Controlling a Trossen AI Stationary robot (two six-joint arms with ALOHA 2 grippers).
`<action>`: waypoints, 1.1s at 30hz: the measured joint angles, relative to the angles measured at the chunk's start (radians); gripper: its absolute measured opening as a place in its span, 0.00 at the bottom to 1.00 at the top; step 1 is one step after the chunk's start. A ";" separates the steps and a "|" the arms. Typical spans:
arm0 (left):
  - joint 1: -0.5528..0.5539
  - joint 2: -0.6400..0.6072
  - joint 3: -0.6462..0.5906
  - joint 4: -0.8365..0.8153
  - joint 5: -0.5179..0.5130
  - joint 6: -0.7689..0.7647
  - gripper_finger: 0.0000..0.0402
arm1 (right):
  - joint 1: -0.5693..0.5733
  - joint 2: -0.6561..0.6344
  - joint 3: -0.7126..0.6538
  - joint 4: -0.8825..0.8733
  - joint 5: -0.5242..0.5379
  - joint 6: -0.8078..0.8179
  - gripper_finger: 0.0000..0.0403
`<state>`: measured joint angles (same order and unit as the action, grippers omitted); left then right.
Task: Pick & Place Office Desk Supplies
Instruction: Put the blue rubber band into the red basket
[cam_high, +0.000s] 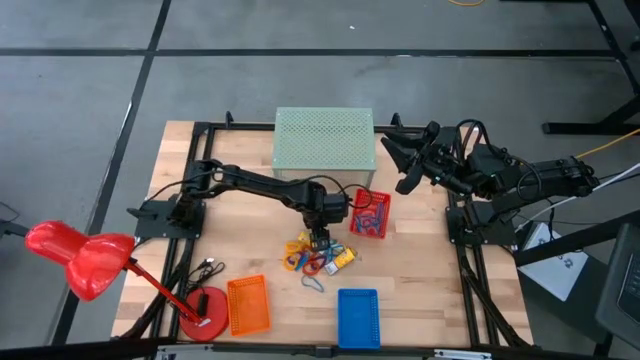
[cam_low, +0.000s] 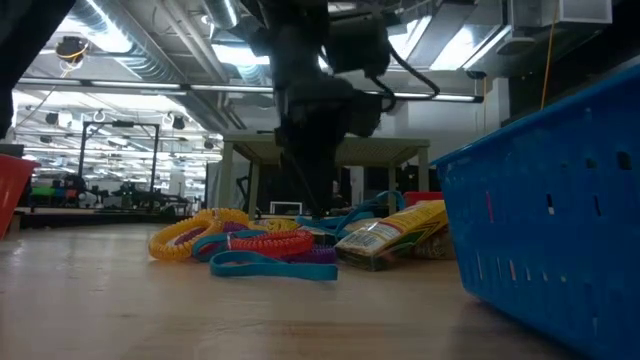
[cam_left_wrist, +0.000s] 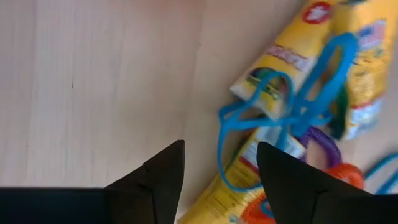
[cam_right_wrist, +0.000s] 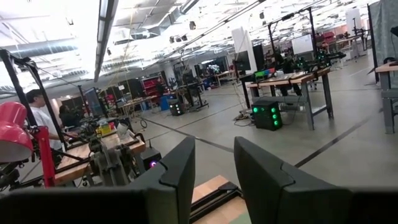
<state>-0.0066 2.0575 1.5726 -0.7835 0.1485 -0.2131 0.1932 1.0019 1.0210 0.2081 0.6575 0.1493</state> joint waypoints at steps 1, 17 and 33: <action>0.001 0.009 0.000 -0.003 0.000 -0.008 0.49 | 0.000 0.000 0.000 0.000 0.000 0.000 0.28; 0.003 0.050 0.000 -0.002 0.049 -0.039 0.19 | 0.000 0.000 0.000 0.000 -0.002 -0.003 0.28; 0.028 0.036 0.155 -0.034 0.119 -0.069 0.01 | 0.000 0.000 0.000 0.000 -0.002 -0.005 0.28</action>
<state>0.0210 2.0933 1.7276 -0.8174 0.2677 -0.2818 0.1932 1.0019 1.0210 0.2077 0.6551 0.1448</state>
